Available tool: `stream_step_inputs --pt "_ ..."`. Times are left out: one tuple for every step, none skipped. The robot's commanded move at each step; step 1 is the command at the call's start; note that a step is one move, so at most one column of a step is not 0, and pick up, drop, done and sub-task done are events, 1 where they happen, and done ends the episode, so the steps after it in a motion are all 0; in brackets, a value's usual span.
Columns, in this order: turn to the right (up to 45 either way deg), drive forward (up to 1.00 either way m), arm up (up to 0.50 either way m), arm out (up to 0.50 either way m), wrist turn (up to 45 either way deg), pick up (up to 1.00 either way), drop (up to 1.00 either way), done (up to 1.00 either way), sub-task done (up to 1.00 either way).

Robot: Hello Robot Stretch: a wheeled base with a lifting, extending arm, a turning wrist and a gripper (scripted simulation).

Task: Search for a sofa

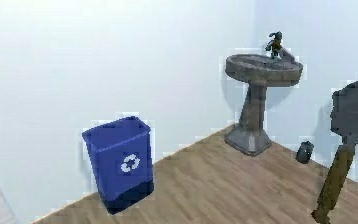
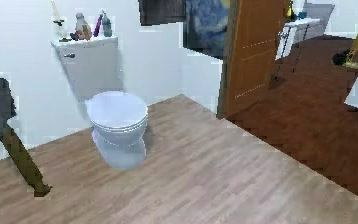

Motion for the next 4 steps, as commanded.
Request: stream_step_inputs --pt "45.0 0.00 0.00 0.00 0.0 0.00 0.00 0.00 0.00" --pt "36.0 0.00 0.00 0.00 0.0 0.00 0.00 0.00 0.00" --pt "0.0 0.50 0.00 0.00 0.0 0.00 0.00 0.00 0.00" --pt "45.0 0.00 0.00 0.00 0.0 0.00 0.00 0.00 0.00"
